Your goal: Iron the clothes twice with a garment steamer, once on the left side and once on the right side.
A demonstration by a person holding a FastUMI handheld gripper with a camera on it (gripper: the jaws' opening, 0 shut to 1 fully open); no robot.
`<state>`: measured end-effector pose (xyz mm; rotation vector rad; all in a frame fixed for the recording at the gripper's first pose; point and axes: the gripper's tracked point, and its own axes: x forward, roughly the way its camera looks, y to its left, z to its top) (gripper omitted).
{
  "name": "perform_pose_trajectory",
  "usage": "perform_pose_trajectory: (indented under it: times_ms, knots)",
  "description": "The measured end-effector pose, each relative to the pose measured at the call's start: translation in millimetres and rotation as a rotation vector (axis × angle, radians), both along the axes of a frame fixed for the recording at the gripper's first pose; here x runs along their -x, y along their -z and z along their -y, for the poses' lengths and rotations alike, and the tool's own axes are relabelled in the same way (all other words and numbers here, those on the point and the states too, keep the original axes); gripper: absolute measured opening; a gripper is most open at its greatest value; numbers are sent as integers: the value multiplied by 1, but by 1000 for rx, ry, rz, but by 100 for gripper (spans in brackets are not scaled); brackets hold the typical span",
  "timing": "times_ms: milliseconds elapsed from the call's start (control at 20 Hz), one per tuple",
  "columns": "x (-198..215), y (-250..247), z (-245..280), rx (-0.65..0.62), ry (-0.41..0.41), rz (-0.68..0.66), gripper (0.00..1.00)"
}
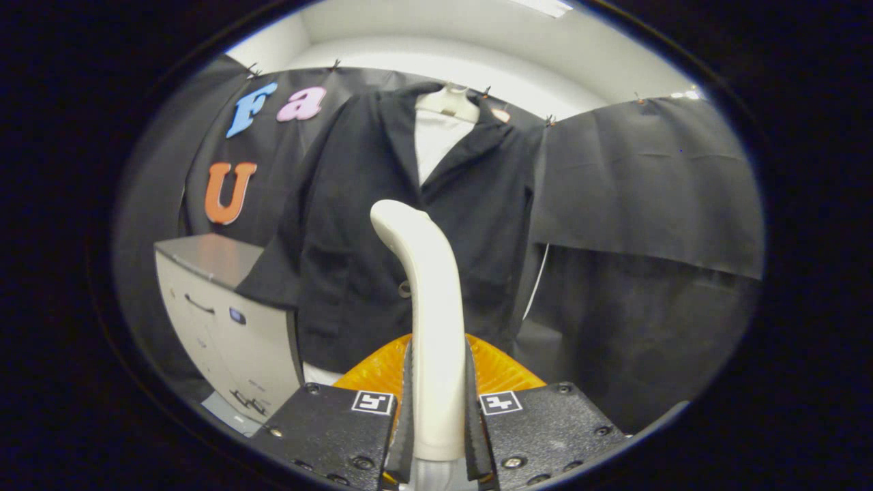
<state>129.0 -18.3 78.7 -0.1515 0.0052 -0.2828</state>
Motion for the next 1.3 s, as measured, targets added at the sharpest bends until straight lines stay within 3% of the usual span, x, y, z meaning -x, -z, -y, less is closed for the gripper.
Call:
perform_pose_trajectory:
  times_ms: [200, 450, 700, 1000, 1300]
  knots:
    - [-18, -75, 38, -13, 39, 150, 33]
    - [-62, -121, 88, -61, 89, 218, 33]
    - [-101, -143, 120, -93, 97, 250, 33]
    - [-118, -182, 115, -45, 70, 328, 33]
    - [-129, -146, 114, 12, 102, 250, 33]
